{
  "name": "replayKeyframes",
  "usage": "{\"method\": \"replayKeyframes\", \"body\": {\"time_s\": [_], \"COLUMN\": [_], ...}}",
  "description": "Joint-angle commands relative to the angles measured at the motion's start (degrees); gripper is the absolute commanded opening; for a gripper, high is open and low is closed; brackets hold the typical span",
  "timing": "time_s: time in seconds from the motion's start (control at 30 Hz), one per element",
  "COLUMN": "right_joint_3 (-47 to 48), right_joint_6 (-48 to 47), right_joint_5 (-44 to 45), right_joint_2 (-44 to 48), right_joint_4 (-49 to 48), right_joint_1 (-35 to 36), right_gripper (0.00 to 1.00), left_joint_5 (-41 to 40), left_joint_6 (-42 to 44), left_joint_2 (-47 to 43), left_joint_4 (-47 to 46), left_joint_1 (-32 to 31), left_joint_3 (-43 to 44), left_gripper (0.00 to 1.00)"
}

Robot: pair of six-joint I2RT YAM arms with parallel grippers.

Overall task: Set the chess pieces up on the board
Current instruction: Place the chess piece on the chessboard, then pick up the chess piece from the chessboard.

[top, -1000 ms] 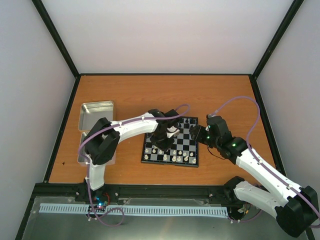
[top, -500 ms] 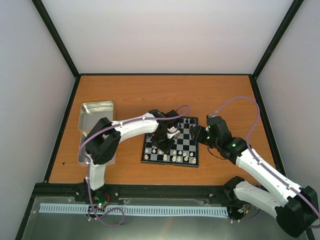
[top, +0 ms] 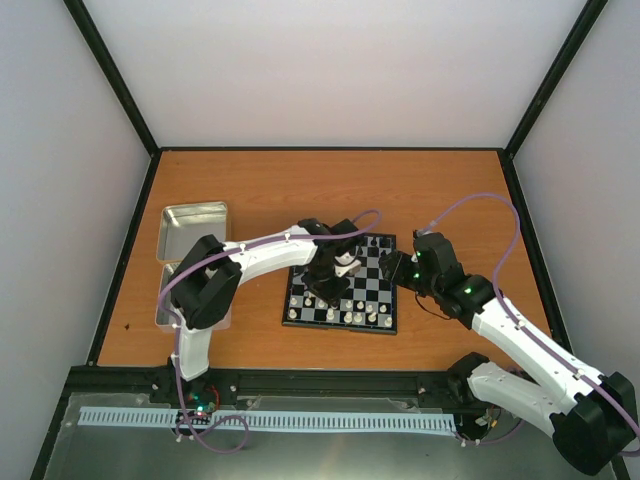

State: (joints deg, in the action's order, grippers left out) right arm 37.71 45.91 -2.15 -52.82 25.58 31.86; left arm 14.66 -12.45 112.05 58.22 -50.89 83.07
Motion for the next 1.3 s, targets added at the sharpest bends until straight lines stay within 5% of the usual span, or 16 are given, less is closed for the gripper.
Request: {"method": "replayKeyframes", "body": {"time_s": [0.0,0.23,0.5,0.77,0.97,1.27], "right_joint_3": [-0.49,-0.39,3.44,16.07,28.52,43.44], "right_joint_6": [0.28,-1.43,-4.42,-3.33,-2.41,-8.02], "right_joint_5": [1.37,0.93,-3.48,2.56,6.55,9.11], "right_joint_2": [1.34,1.07,-9.76,-27.85,-40.83,-56.26], "right_joint_4": [0.41,1.05,2.5,6.93,9.05,16.46], "right_joint_1": [-0.22,-0.21,0.01,5.34,9.13,12.87], "right_gripper": [0.54,0.55,0.54,0.52,0.53,0.54], "left_joint_5": [-0.07,-0.05,-9.08,-23.38,-33.23,-37.41], "left_joint_6": [0.24,-3.15,-9.2,-15.14,-18.09,-18.96], "left_joint_2": [-1.03,-9.06,-25.07,-44.0,-54.39,-59.93], "left_joint_4": [-0.39,-5.9,-20.36,-37.07,-39.29,-39.46], "left_joint_1": [0.14,4.77,9.78,10.43,10.86,10.82], "left_joint_3": [3.24,1.79,-10.7,-29.57,-36.57,-40.2], "left_gripper": [0.27,0.28,0.33,0.4,0.57,0.64]}}
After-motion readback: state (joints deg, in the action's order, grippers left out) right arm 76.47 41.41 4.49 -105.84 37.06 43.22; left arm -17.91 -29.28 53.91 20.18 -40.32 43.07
